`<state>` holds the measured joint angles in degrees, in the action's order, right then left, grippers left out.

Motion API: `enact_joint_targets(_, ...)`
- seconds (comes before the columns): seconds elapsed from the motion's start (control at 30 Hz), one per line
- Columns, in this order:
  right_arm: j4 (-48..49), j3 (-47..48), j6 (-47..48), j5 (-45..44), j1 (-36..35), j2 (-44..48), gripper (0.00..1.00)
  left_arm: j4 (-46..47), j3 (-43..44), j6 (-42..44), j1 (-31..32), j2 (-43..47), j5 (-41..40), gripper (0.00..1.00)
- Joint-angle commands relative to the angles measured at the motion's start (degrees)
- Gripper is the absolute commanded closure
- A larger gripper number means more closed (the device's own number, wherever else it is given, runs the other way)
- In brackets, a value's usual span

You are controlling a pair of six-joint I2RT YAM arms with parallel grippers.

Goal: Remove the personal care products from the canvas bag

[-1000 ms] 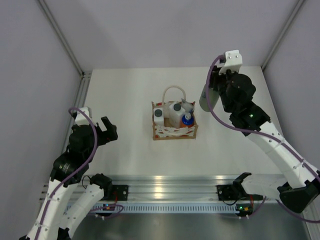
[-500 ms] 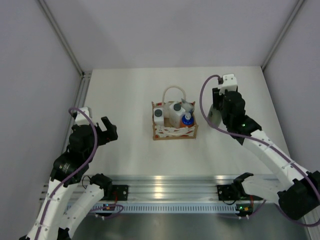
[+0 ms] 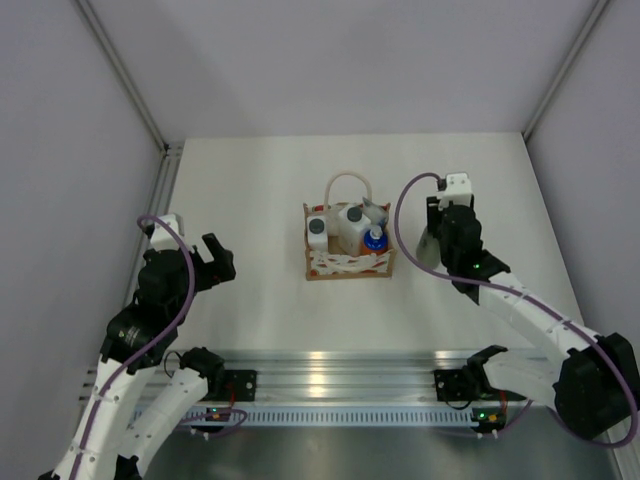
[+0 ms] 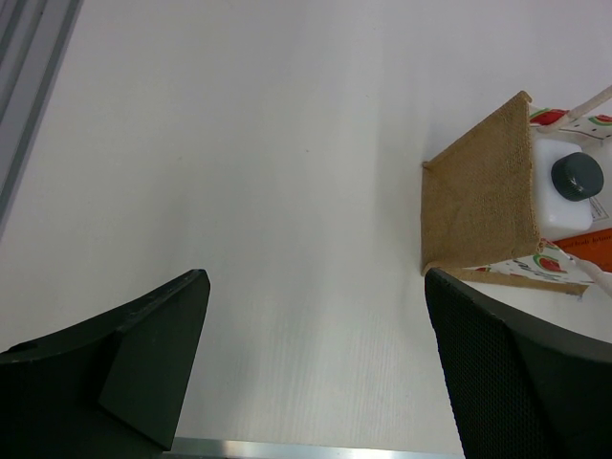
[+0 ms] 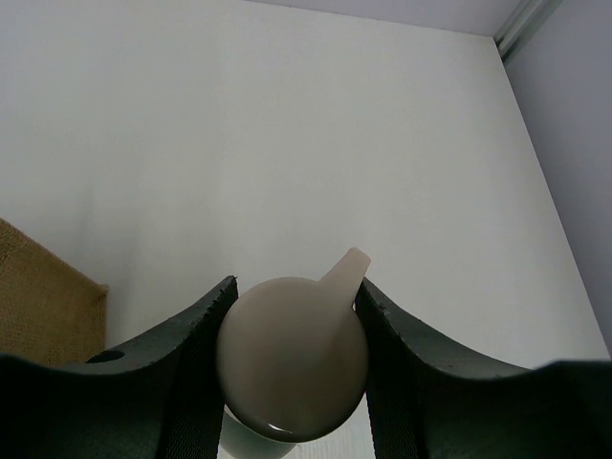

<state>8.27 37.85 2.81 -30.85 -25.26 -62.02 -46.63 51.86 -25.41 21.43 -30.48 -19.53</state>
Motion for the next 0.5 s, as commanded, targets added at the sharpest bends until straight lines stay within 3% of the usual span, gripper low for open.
enact_joint_targets(0.0, 13.0, 1.2, -2.4, -1.8, 0.7, 1.6, 0.83, 3.0, -0.3, 0.4, 0.1, 0.5, -0.1, 0.02)
enact_joint_targets(0.07, 12.2, 0.6, -4.2, -2.0, 0.8, 2.2, 0.63, 3.0, -0.2, 0.5, 0.2, 0.5, 0.1, 0.01)
enact_joint_targets(0.1, 12.0, 0.5, -4.3, -2.0, 0.7, 2.5, 0.48, 3.0, -0.1, 0.7, 0.1, 0.5, 0.3, 0.02)
enact_joint_targets(0.2, 9.9, 1.2, -4.7, -1.8, 0.8, 4.4, 0.27, 3.0, 0.4, 0.9, 0.1, 0.2, 0.6, 0.01)
enact_joint_targets(0.33, 4.3, 4.2, -4.5, -1.1, 0.7, 7.9, 0.18, 2.9, 2.2, 0.6, 0.2, -2.3, 1.7, 0.01)
enact_joint_targets(0.47, -1.1, 7.7, -4.7, 0.8, 0.7, 11.1, 0.16, 4.6, 3.4, -4.1, 0.1, -6.2, 6.5, 0.01)
